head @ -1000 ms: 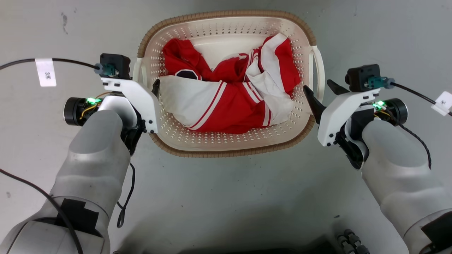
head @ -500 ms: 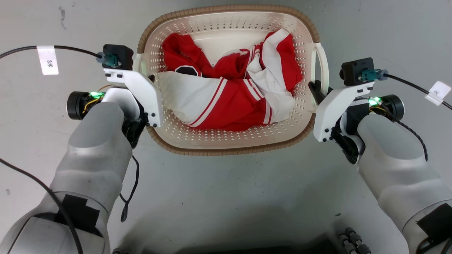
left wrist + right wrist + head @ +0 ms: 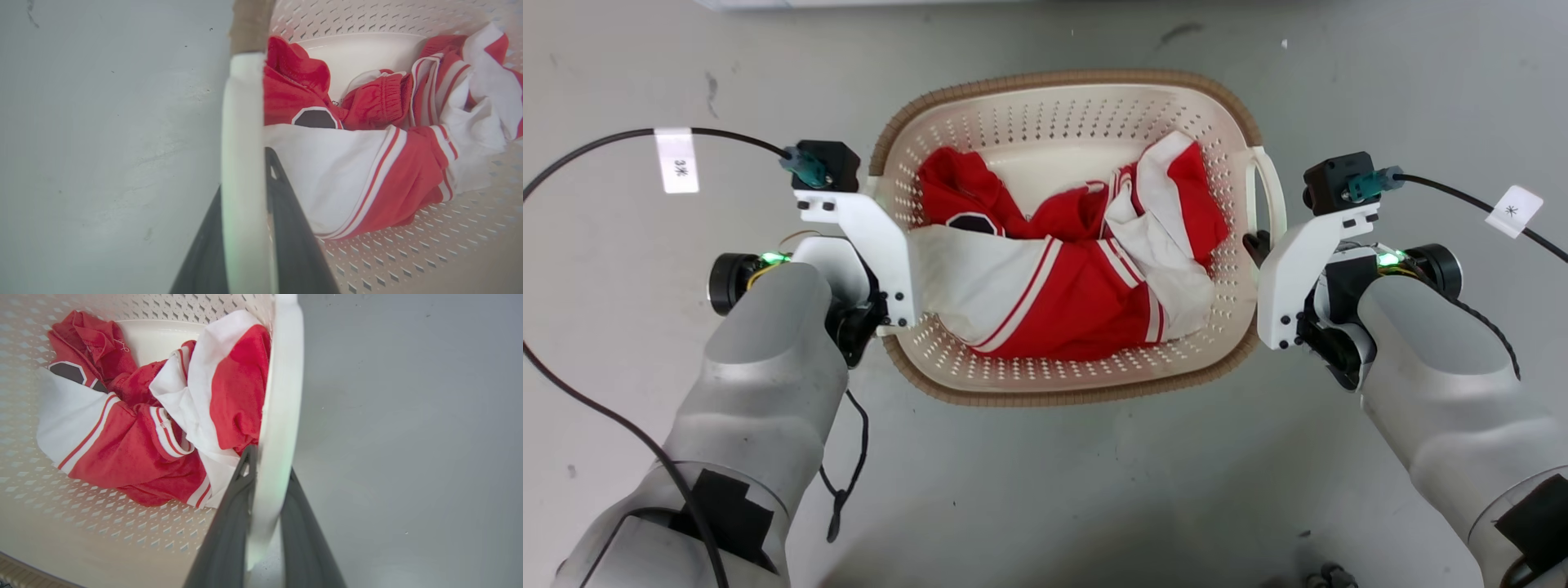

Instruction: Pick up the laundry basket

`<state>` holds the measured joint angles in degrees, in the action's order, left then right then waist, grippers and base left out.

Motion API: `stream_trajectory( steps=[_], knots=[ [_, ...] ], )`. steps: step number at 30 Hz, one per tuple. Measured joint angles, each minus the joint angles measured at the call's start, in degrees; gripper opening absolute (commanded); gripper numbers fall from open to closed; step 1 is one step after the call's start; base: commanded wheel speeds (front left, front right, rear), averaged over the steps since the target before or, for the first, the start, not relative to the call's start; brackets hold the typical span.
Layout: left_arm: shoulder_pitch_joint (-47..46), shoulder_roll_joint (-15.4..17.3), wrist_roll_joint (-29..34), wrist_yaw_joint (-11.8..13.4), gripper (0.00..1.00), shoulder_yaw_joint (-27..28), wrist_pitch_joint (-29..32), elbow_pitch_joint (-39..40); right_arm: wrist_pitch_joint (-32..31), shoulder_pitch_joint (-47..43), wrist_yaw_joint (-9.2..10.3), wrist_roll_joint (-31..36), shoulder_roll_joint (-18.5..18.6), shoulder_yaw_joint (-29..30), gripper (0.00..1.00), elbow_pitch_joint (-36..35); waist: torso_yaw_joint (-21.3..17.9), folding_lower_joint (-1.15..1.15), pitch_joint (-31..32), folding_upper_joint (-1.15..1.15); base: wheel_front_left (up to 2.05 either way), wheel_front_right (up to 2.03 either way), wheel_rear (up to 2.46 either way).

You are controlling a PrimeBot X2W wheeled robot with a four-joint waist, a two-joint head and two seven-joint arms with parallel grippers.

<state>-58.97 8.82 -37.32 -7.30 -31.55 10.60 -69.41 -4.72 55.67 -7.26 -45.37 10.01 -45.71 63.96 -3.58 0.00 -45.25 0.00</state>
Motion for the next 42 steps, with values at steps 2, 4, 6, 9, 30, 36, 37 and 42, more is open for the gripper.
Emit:
stream_trajectory(
  steps=[2, 4, 6, 9, 30, 36, 37, 42],
  knots=[
    [0.25, -0.27, -0.7, 0.1, 0.0, -0.89, 0.65, 0.25, -1.54, 0.03, 0.18, -1.03, 0.25, -0.64, 0.0, 0.1, 0.13, 0.0, 1.36, 0.0, 0.0, 0.0, 0.0],
    [0.59, -0.44, -1.43, 0.15, 0.0, -1.61, 0.98, 0.45, -2.83, 0.04, 0.19, -1.78, 0.51, -1.32, 0.0, 0.29, 0.26, 0.0, 2.82, 0.0, 0.0, 0.0, 0.0],
    [0.96, -0.56, -2.19, 0.18, 0.0, -2.37, 1.36, 0.48, -4.16, 0.02, 0.19, -2.64, 0.58, -1.86, 0.0, 0.54, 0.37, 0.0, 4.38, 0.0, 0.0, 0.0, 0.0],
    [1.78, -0.75, -3.48, 0.24, 0.0, -3.39, 2.02, 0.46, -5.75, -0.4, 0.2, -3.9, 0.63, -2.64, 0.0, 0.93, 0.49, 0.0, 6.95, 0.0, 0.0, 0.0, 0.0],
    [9.24, 0.08, -12.88, 0.25, 0.0, -8.18, 11.87, -0.02, -19.22, -5.27, 0.2, -11.82, -1.62, -5.64, 0.0, 4.71, 0.7, -0.01, 27.19, 0.0, 0.0, 0.0, 0.0],
    [10.67, 0.55, -14.84, 0.24, 0.0, -9.23, 14.75, 0.0, -23.83, -5.79, 0.19, -13.21, -2.65, -5.86, 0.0, 6.53, 0.39, -0.01, 31.47, 0.0, 0.0, 0.0, 0.0],
    [10.87, 0.57, -15.07, 0.24, 0.0, -9.39, 15.05, 0.0, -24.46, -5.84, 0.19, -13.27, -2.81, -5.95, 0.0, 6.81, 0.34, -0.01, 32.07, 0.0, 0.0, 0.0, 0.0],
    [12.89, 0.78, -17.04, 0.23, 0.0, -10.38, 16.99, -0.03, -28.28, -6.94, 0.19, -14.62, -3.69, -5.81, 0.0, 8.59, 0.1, -0.01, 36.17, 0.0, 0.0, 0.0, 0.0]
  ],
)
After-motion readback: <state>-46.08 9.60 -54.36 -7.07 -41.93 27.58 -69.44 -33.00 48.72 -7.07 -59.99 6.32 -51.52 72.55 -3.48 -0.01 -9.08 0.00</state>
